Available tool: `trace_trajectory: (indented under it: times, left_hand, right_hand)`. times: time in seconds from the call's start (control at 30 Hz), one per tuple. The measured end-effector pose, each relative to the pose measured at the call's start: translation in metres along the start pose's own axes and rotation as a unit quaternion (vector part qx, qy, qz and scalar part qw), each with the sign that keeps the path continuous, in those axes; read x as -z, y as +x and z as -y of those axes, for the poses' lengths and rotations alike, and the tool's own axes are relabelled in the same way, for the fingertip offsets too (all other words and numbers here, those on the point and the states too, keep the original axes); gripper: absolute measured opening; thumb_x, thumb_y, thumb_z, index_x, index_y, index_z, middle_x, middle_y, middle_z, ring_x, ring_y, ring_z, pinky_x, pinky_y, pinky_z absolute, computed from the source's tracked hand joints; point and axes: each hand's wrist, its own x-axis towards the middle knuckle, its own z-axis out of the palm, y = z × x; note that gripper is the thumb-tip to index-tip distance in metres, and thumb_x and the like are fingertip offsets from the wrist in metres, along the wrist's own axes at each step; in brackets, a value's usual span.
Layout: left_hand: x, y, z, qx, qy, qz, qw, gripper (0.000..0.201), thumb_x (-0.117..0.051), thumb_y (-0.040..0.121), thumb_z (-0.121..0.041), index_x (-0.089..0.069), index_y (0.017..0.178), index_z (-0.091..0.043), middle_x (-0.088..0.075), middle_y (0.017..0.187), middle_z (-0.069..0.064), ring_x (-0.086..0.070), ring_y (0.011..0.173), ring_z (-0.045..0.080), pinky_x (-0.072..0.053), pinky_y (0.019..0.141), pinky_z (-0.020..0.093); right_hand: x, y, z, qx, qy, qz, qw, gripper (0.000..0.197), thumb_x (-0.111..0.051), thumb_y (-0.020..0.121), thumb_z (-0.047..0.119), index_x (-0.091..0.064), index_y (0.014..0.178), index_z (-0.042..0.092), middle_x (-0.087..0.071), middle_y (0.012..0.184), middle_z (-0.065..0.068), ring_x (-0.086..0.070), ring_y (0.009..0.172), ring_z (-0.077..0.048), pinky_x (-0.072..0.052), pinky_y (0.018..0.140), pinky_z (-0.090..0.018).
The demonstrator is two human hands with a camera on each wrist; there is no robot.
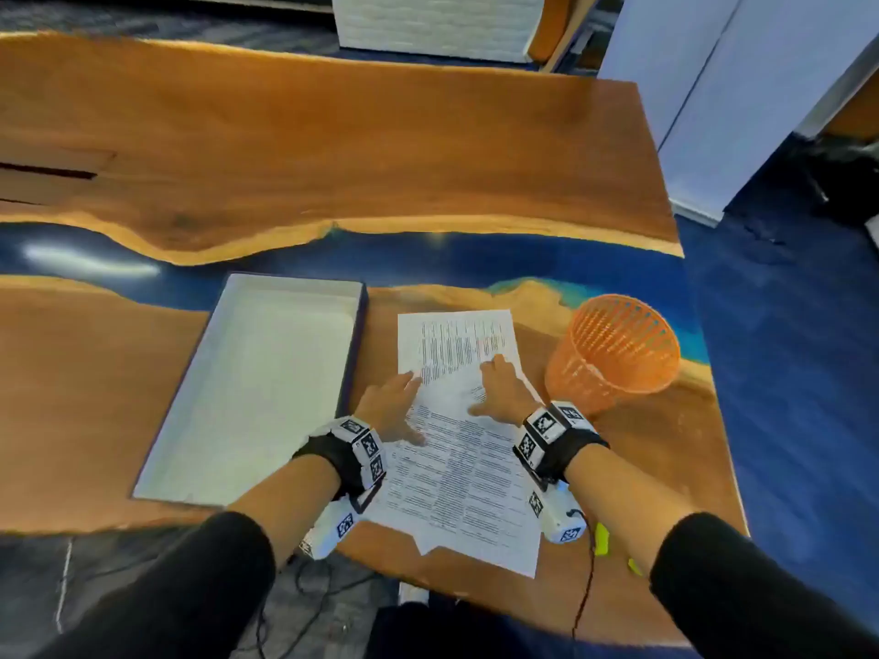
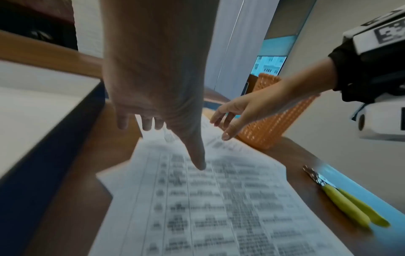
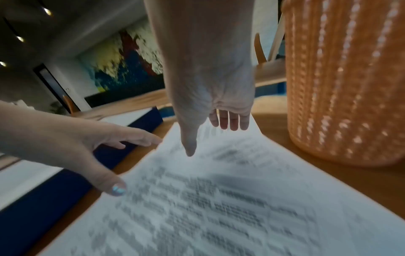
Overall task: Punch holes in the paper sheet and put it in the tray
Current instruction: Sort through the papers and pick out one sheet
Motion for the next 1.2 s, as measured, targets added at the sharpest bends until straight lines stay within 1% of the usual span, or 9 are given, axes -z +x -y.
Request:
trace_trajectory:
  times: [0.07,0.2,0.47,0.7,0.83,0.9,1.0,1.1,1.2]
  left_hand:
    - [-0.017,-0.001,-0.001,-0.002,-0.002,0.029,1.000,0.120,-0.073,0.069,-0.058,0.000,0.152,-0.012,0.005,0.161,0.004,-0.003,0.149,0.025,-0.020,0.117,0.049]
    - [-0.049,-0.005,-0.002,0.006,0.070,0.025,0.997,0.130,-0.074,0.065,-0.060,0.012,0.150,-0.012,0.019,0.159,0.005,0.010,0.148,0.029,-0.017,0.119,0.049]
    - [-0.057,-0.002,-0.006,0.029,0.055,0.004,0.998,0.132,-0.078,0.063,-0.053,0.015,0.150,-0.015,0.020,0.159,0.005,0.014,0.147,0.029,-0.010,0.118,0.051]
    - [-0.058,-0.004,-0.007,0.043,0.027,-0.011,0.999,0.135,-0.082,0.062,-0.048,0.014,0.150,-0.016,0.020,0.159,0.005,0.013,0.147,0.030,-0.012,0.118,0.052]
    - [-0.061,-0.007,-0.003,0.062,0.011,-0.038,0.997,0.141,-0.082,0.057,-0.054,0.018,0.149,-0.017,0.021,0.158,0.005,0.011,0.148,0.028,-0.014,0.118,0.049]
    - [-0.062,-0.008,0.001,0.068,-0.013,-0.051,0.996,0.143,-0.081,0.054,-0.058,0.019,0.149,-0.019,0.019,0.159,0.004,0.009,0.148,0.026,-0.014,0.118,0.048]
    - [-0.063,-0.011,0.006,0.088,-0.068,-0.092,0.990,0.141,-0.078,0.055,-0.064,0.016,0.150,-0.018,0.014,0.160,0.002,0.003,0.149,0.024,-0.014,0.118,0.048]
    - [-0.063,-0.012,0.010,0.093,-0.203,-0.167,0.960,0.128,-0.078,0.062,-0.057,0.003,0.151,-0.015,0.001,0.160,0.005,-0.008,0.148,0.025,-0.019,0.118,0.049]
    - [-0.062,-0.011,0.012,0.096,-0.319,-0.251,0.909,0.112,-0.080,0.071,-0.041,-0.008,0.150,-0.008,-0.015,0.155,0.011,-0.022,0.143,0.027,-0.028,0.115,0.048]
  right_hand:
    - [-0.016,0.000,-0.005,-0.015,-0.001,0.014,1.000,0.075,-0.076,0.074,0.033,-0.036,0.126,-0.001,-0.031,0.135,-0.018,-0.034,0.124,-0.036,-0.042,0.096,-0.047]
    - [-0.042,-0.005,-0.011,-0.001,-0.033,-0.016,0.999,0.085,-0.083,0.064,0.035,-0.037,0.127,0.001,-0.032,0.137,-0.017,-0.036,0.121,-0.034,-0.045,0.091,-0.044]
    - [-0.051,-0.001,-0.014,0.005,0.035,-0.061,0.998,0.082,-0.089,0.056,0.027,-0.042,0.119,0.003,-0.041,0.124,-0.014,-0.042,0.110,-0.028,-0.044,0.087,-0.040]
    - [-0.052,-0.005,-0.007,-0.008,0.060,-0.035,0.998,0.071,-0.084,0.064,0.016,-0.042,0.119,0.003,-0.047,0.123,-0.013,-0.051,0.105,-0.029,-0.044,0.087,-0.040]
    - [-0.048,-0.008,-0.008,-0.020,0.087,-0.014,0.996,0.059,-0.077,0.072,0.014,-0.045,0.123,0.012,-0.058,0.118,-0.007,-0.053,0.110,-0.026,-0.031,0.097,-0.043]
    - [-0.045,-0.007,-0.014,-0.019,0.122,-0.019,0.992,0.044,-0.068,0.080,0.012,-0.053,0.121,0.012,-0.062,0.117,-0.008,-0.054,0.113,-0.028,-0.031,0.101,-0.046]
    - [-0.044,-0.001,-0.024,-0.043,0.196,-0.072,0.977,0.019,-0.053,0.085,0.001,-0.064,0.096,0.012,-0.066,0.096,-0.010,-0.059,0.097,-0.031,-0.041,0.093,-0.048]
    - [-0.046,0.006,-0.038,-0.090,0.267,-0.154,0.947,0.038,-0.042,0.080,-0.007,-0.048,0.061,0.024,-0.055,0.068,-0.002,-0.052,0.075,-0.024,-0.034,0.075,-0.037]
    - [-0.039,0.004,-0.045,-0.097,0.349,-0.181,0.914,0.031,-0.040,0.083,-0.012,-0.054,0.065,0.009,-0.048,0.062,-0.001,-0.045,0.071,-0.020,-0.033,0.063,-0.027]
